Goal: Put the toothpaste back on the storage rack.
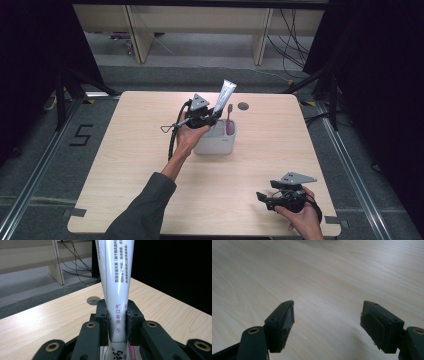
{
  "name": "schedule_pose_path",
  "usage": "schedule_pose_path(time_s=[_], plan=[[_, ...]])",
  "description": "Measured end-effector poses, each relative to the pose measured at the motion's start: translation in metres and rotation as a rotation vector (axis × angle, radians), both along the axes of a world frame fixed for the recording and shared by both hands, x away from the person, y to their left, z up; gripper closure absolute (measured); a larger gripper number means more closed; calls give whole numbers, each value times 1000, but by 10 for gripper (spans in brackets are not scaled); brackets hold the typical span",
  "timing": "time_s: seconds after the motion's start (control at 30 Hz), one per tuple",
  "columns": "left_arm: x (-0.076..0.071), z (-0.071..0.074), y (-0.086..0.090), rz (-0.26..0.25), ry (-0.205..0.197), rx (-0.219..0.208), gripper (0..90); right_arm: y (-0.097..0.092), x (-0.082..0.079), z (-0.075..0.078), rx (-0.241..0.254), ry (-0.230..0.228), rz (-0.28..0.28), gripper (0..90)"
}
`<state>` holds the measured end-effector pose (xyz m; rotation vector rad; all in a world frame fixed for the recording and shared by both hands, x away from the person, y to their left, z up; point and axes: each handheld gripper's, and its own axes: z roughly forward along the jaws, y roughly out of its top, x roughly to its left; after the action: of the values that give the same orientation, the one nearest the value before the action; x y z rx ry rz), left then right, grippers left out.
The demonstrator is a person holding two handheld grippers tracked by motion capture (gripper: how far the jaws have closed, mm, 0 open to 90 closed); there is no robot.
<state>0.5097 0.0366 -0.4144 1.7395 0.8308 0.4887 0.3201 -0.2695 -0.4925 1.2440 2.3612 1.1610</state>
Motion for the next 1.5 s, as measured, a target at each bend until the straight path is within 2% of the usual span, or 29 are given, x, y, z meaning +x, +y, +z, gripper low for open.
schedule_pose_path(time_s=[0.07, 0.2, 0.37, 0.5, 0.63, 0.7, 0.73, 0.93, 1.0, 1.07, 1.1, 1.13, 1.17, 1.2, 1.23, 1.27, 1.37, 1.43, 1.5], plan=[[0, -1, 0, 0, 2, 4, 755, -1, 1, 0, -14, -13, 4, 278], [-2, -3, -2, 6, 7, 36, 754, -2, 1, 0, -15, -13, 1, 278], [-5, -7, -2, 10, 16, 54, 754, -2, 1, 0, -12, -15, -2, 278], [-5, -11, 0, 18, 25, 52, 752, -2, 1, 0, -20, -11, 1, 278], [-7, -16, 1, 18, 28, 80, 749, -1, 1, -1, -6, -3, 8, 278], [-7, -17, 2, 19, 32, 88, 748, -2, 1, 0, -22, -11, 0, 278], [-7, -19, 3, 21, 48, 86, 748, -2, 1, 0, -23, -11, 0, 278], [-9, -24, 6, 24, 67, 99, 740, -2, 2, -2, -21, -13, 2, 277], [-11, -24, 6, 16, 58, 99, 716, -2, 1, -1, -21, -8, 0, 277], [-13, -24, 6, 17, 49, 120, 698, -2, 2, -1, -23, -4, 8, 277], [-14, -24, 6, 16, 53, 154, 685, -2, 1, -1, -16, 6, 2, 278], [-15, -25, 5, 19, 43, 153, 685, -2, 1, -1, -16, 6, 2, 278], [-16, -24, 6, 11, 35, 176, 672, -2, 2, -1, -18, 5, 3, 278], [-18, -25, 7, 13, 31, 143, 661, -2, 2, -1, -19, 5, 2, 277], [-19, -24, 7, 21, 24, 125, 673, -2, 2, -1, -19, 4, 3, 278], [-21, -21, 9, 37, 10, 114, 637, -2, 2, -2, -19, 4, 4, 277], [-24, -14, 12, 32, -9, 120, 619, -2, 2, -2, -27, 3, -1, 278], [-25, -12, 15, 29, -12, 124, 617, -1, 0, -2, -9, 14, -13, 277], [-26, -10, 18, 32, -11, 122, 604, -2, 1, -2, -13, 5, -8, 278]])
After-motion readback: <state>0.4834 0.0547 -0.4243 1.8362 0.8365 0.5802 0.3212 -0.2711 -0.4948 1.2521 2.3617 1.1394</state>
